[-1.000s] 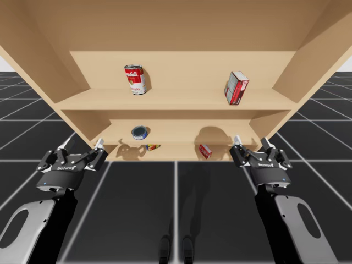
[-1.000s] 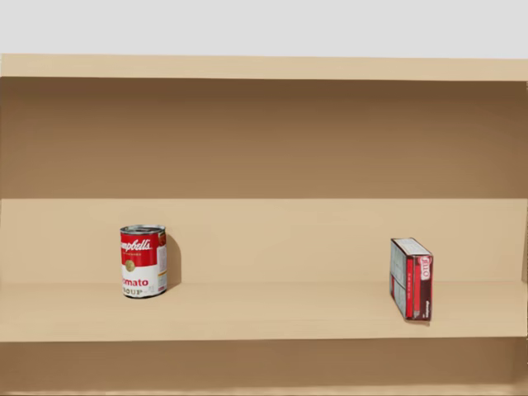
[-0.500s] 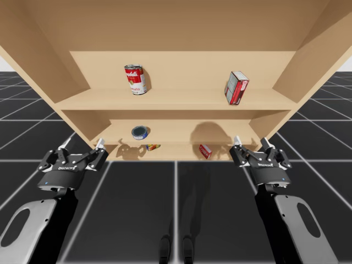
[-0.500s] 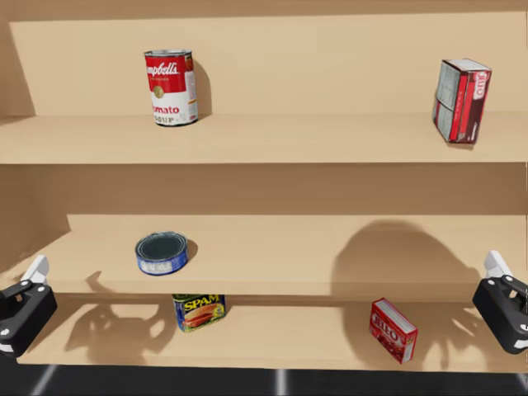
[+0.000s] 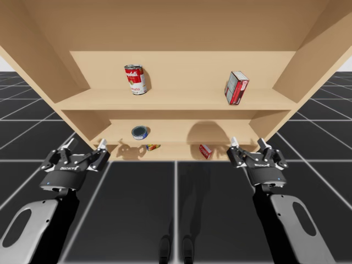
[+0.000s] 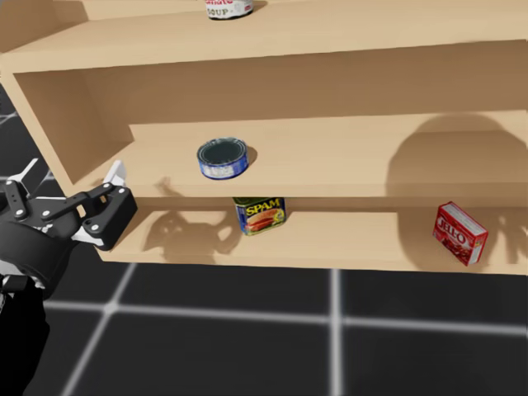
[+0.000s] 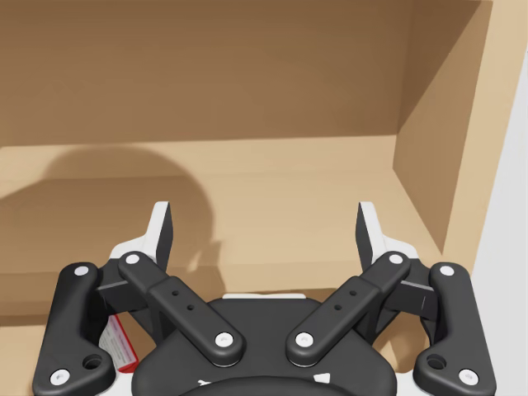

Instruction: Look through the shelves, find the meat can, and take it.

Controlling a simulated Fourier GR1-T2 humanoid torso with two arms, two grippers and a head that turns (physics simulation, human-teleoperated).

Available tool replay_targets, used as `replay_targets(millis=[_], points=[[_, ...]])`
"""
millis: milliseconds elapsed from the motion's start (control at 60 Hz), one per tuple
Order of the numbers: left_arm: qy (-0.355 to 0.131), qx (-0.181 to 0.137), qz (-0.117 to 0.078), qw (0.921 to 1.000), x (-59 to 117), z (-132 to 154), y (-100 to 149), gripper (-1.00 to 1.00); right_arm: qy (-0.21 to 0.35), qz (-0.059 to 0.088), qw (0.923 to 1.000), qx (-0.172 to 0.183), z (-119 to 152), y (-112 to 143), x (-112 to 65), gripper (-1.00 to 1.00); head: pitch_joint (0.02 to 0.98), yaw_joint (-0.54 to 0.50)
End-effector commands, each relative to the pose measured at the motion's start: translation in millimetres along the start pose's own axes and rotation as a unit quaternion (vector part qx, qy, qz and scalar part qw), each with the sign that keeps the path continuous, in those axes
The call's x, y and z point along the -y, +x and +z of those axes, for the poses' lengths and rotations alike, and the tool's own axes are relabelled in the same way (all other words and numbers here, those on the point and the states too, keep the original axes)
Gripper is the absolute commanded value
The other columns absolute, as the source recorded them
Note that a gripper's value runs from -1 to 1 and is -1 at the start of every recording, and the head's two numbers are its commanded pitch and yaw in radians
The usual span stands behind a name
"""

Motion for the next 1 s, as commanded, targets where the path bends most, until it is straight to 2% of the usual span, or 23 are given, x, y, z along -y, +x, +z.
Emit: replay_targets(millis=[17,133,217,233,267,283,350,483,617,683,817,917,950,1000], points=[[-0.016,0.002,0.012,0.9998,8.4,3,4,-1.00,-0.002,0.003,1.0000,-0.002,0,-2,-1.4,-1.00,0.700,0.18],[-0.039,0.003,0.039,0.9984,13.3,15,19,-1.00,-0.004,0.003,1.0000,-0.003,-1,-2,-1.1,-1.00,0.696,0.18],[-0.074,-0.009,0.081,0.9939,20.8,31,30,-1.00,-0.005,0.002,1.0000,-0.005,0,-2,-1.0,-1.00,0.690,0.18],[-0.083,-0.014,0.075,0.9936,23.3,34,31,-1.00,-0.005,0.002,1.0000,-0.005,0,-2,-0.8,-1.00,0.690,0.18],[-0.060,-0.013,0.054,0.9967,27.9,38,32,-1.00,-0.005,0.001,1.0000,-0.005,0,-2,-0.8,-1.00,0.690,0.18],[-0.068,-0.005,0.056,0.9961,31.0,41,32,-1.00,-0.005,0.001,1.0000,-0.005,0,-2,-0.9,-1.00,0.691,0.18],[-0.103,-0.008,0.065,0.9926,39.0,53,34,-1.00,-0.005,0.001,1.0000,-0.006,-1,-3,-0.4,-1.00,0.692,0.19],[-0.140,-0.024,0.103,0.9845,48.4,70,31,-1.00,-0.005,0.000,1.0000,-0.006,-1,-3,0.7,-1.00,0.692,0.19],[-0.153,-0.033,0.096,0.9830,58.7,76,14,-1.00,-0.004,-0.001,1.0000,-0.005,-1,-3,1.7,-1.00,0.695,0.20],[-0.155,-0.045,0.101,0.9817,62.4,73,2,-1.00,-0.003,-0.001,1.0000,-0.005,-1,-3,2.3,-1.00,0.695,0.20],[-0.162,-0.055,0.107,0.9794,67.3,60,-18,-1.00,-0.004,-0.001,1.0000,-0.005,-1,-2,2.8,-1.00,0.695,0.20],[-0.165,-0.063,0.101,0.9790,69.3,49,-30,-1.00,-0.003,0.000,1.0000,-0.005,-1,-3,2.8,-1.00,0.697,0.19],[-0.164,-0.065,0.093,0.9799,69.8,45,-35,-1.00,-0.003,0.001,1.0000,-0.005,-1,-3,2.7,-1.00,0.698,0.20],[-0.168,-0.070,0.095,0.9788,70.4,40,-39,-1.00,-0.002,0.001,1.0000,-0.004,-1,-3,2.6,-1.00,0.699,0.20]])
